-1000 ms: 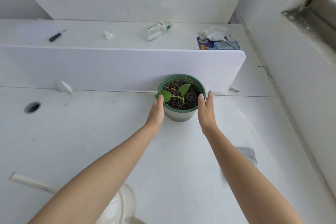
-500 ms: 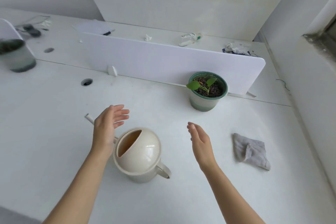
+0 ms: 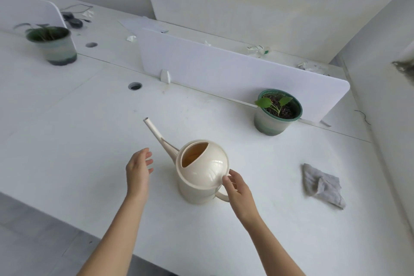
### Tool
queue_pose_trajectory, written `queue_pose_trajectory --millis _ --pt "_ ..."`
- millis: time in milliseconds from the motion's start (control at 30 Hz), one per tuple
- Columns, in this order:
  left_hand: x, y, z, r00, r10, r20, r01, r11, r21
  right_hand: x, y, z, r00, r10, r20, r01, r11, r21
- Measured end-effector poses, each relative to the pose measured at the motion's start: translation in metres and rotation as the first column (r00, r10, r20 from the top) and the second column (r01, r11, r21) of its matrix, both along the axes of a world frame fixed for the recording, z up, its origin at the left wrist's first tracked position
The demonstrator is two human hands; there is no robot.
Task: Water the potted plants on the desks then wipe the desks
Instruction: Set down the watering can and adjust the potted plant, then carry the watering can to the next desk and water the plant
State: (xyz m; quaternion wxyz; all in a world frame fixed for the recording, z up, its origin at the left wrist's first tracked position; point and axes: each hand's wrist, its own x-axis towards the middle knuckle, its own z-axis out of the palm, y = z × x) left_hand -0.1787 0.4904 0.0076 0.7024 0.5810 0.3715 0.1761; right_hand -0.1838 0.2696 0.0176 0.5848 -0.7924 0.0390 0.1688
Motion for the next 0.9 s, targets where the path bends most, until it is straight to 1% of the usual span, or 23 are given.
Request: queue_pose_trajectory --millis 133,200,300,400,467,567,633,767,900 --pt "0.015 0.006 -0.011 0.991 -0.129 -0.026 0.129 0.992 0.001 -0.007 0.007 -0.008 0.999 -0.041 -0.003 0.041 0.998 -0.056" --pt "0.025 0.011 -0.015 0.978 -0.208 -0.014 0.208 0.978 -0.016 -0.009 0.012 -0.01 0.996 -0.094 -0.011 0.093 0.995 -0.037" --pt "0.04 0.011 -0.019 0.966 -0.254 0.039 0.256 0.964 -0.065 -0.01 0.011 -0.011 0.992 -0.124 -0.034 0.124 0.992 -0.002" --pt "0.051 0.013 -0.023 0.961 -0.263 0.086 0.272 0.955 -0.117 -0.01 0.016 -0.01 0.984 -0.174 -0.041 0.174 0.985 -0.003" --pt "0.054 0.013 -0.025 0.962 -0.251 0.112 0.266 0.951 -0.159 -0.01 0.017 -0.009 0.974 -0.221 -0.037 0.22 0.975 -0.029" --pt "0.055 0.013 -0.03 0.956 -0.261 0.131 0.283 0.938 -0.2 -0.009 0.018 -0.006 0.969 -0.24 -0.065 0.235 0.969 -0.077" --pt "0.054 0.011 -0.031 0.955 -0.261 0.141 0.287 0.932 -0.22 -0.007 0.018 -0.004 0.968 -0.23 -0.104 0.226 0.973 -0.051" --pt "0.053 0.01 -0.027 0.95 -0.263 0.168 0.298 0.926 -0.23 -0.008 0.02 -0.001 0.96 -0.246 -0.134 0.249 0.969 0.001" --pt "0.053 0.011 -0.019 0.937 -0.286 0.202 0.325 0.924 -0.199 -0.012 0.02 0.004 0.954 -0.272 -0.126 0.283 0.956 0.082"
